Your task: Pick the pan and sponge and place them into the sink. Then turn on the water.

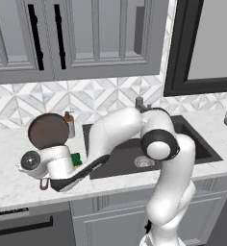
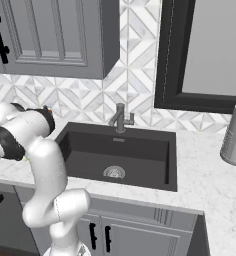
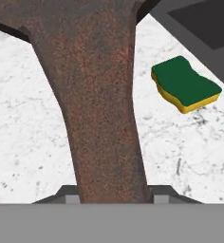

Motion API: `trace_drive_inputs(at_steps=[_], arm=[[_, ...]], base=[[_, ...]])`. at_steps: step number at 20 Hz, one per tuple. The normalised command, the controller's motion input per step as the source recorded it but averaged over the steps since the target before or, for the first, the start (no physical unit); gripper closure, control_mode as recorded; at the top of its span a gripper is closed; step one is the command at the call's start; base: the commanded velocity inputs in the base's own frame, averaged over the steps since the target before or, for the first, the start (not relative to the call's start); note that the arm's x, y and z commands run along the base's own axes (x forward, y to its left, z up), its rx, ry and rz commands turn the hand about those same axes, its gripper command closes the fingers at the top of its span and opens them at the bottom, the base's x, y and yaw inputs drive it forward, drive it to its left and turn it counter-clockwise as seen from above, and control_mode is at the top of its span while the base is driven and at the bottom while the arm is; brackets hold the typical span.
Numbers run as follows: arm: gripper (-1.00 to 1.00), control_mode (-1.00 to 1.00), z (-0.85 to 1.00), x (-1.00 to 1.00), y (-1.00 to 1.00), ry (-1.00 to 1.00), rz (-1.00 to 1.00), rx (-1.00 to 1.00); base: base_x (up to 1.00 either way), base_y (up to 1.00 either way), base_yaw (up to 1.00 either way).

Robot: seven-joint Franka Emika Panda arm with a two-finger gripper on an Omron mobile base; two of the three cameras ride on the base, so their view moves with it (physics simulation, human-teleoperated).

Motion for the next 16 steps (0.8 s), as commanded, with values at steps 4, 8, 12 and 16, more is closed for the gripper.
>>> trace_drive_inputs(at_steps=[4,8,12,16], arm=[[1.00,-1.00,0.68,-0.80,-0.49,-0.03,-0.22,0.37],[1.00,-1.00,0.70,-0.58,-0.63,0.08,-0.45,0.27],[1.00,-1.00,0.62,-0.25,-0.81,0.12,-0.50,0.13],[1.00,-1.00,0.38,-0.04,-0.96,0.15,-0.46,0.10]], base=[[0.00,0.00,0.00],[0.00,0.00,0.00],[0.00,0.00,0.00],[0.00,0.00,0.00]])
